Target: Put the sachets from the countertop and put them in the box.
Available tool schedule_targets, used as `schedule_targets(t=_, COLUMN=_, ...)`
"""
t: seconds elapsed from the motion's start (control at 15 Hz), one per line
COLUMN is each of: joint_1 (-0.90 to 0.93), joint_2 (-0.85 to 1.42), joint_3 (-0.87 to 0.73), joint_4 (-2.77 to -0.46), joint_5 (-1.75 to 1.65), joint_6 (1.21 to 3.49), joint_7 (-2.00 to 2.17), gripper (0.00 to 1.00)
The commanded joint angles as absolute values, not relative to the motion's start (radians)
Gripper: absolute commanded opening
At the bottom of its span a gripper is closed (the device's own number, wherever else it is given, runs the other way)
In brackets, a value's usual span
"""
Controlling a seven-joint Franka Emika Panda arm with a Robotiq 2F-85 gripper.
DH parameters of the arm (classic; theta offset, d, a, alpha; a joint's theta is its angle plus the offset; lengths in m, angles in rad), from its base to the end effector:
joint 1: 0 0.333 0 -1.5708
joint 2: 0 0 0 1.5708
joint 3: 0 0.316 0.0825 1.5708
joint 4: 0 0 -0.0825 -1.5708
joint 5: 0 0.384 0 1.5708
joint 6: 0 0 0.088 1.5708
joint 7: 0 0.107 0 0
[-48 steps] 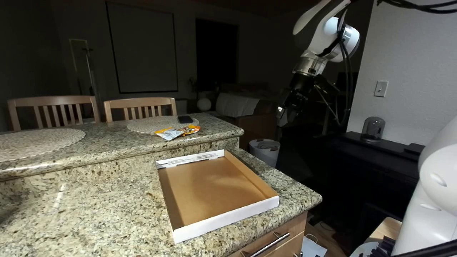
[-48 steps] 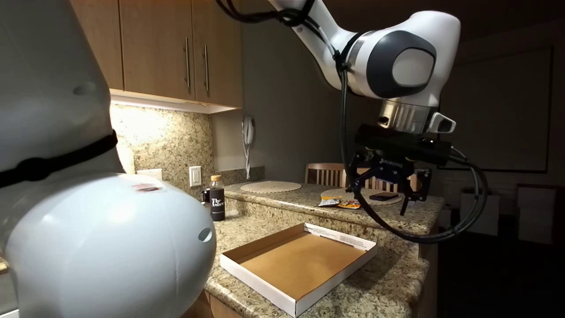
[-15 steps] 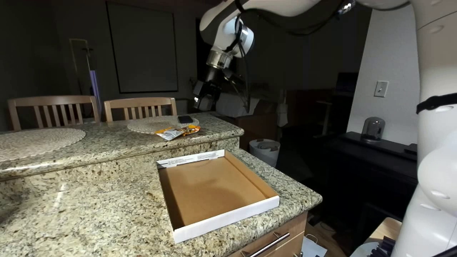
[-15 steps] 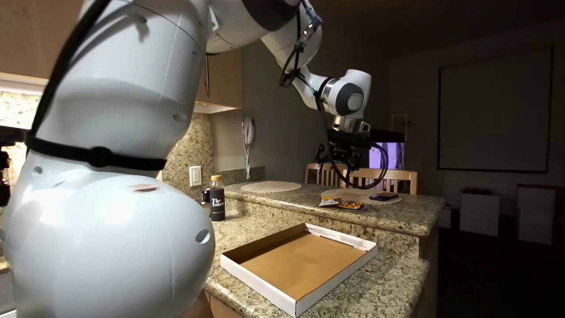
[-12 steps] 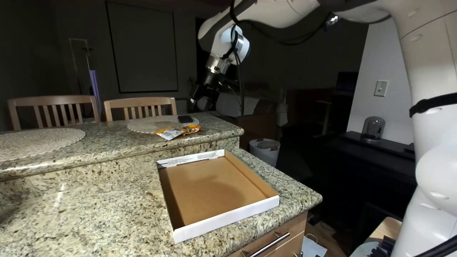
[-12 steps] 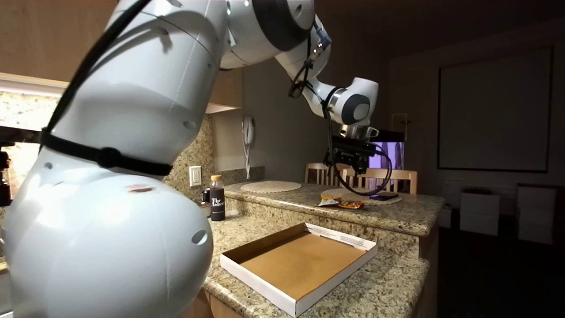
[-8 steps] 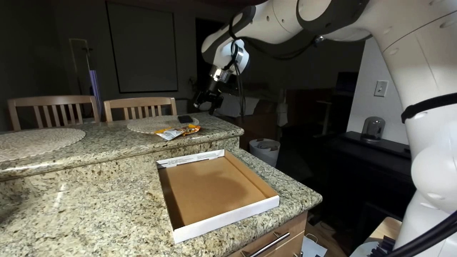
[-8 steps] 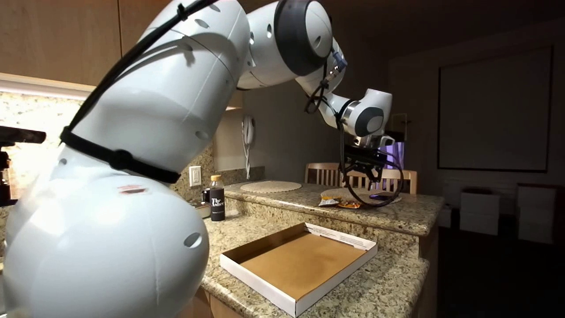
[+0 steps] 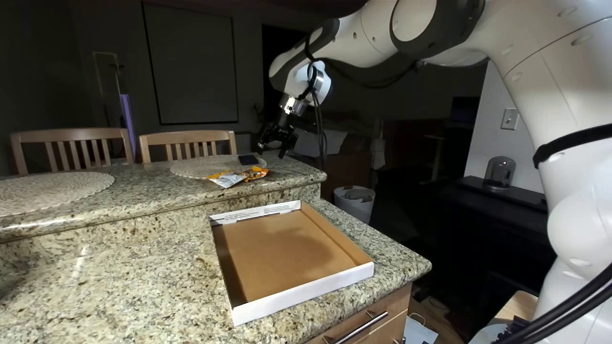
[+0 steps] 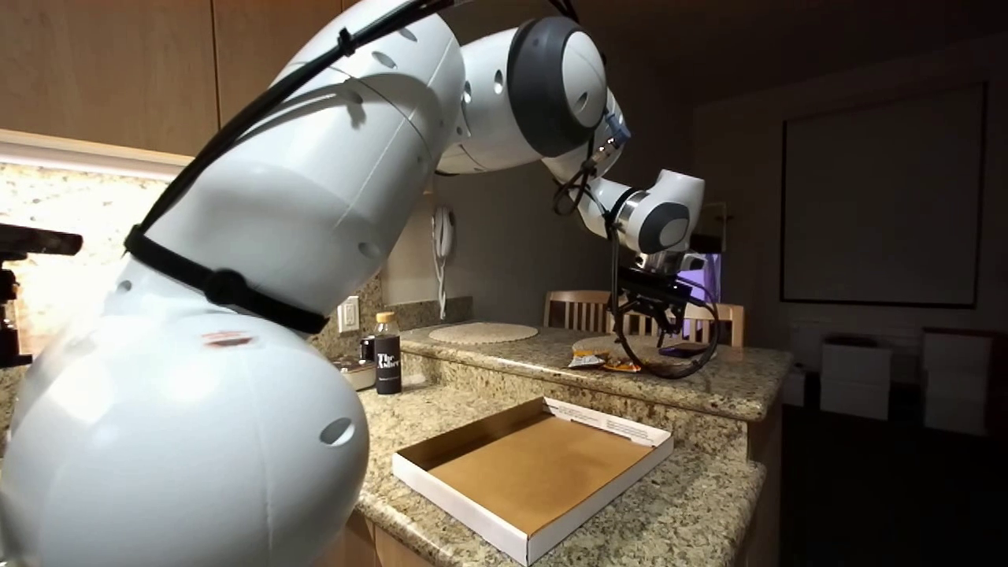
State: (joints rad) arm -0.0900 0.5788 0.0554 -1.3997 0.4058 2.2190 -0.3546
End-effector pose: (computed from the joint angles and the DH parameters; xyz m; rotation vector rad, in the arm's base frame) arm 0.7389 -0.0214 0.3962 -2.7793 -0.1375 -0.4319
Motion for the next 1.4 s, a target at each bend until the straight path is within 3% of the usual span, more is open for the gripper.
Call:
schedule_targets(t=0.0, joint_1=-0.101, joint_2=0.609, joint_3=0.087, joint_4=-1.37, joint_5=0.377, joint_6=2.222, joint_7=-0.347, gripper=1.0)
schedule_targets(t=0.47, joint_1=-0.095, joint_2=0.671, joint_3=0.087, joint_4=-1.35, joint_5=0.324, joint_6=2.354, joint_7=-0.332, gripper=1.0)
schedule_targets(t=1.33, joint_1=-0.089, joint_2=0.77, joint_3=0.111, joint_4=-1.234, joint_5=0.273, joint_6=2.347, joint_7=-0.301, gripper=1.0)
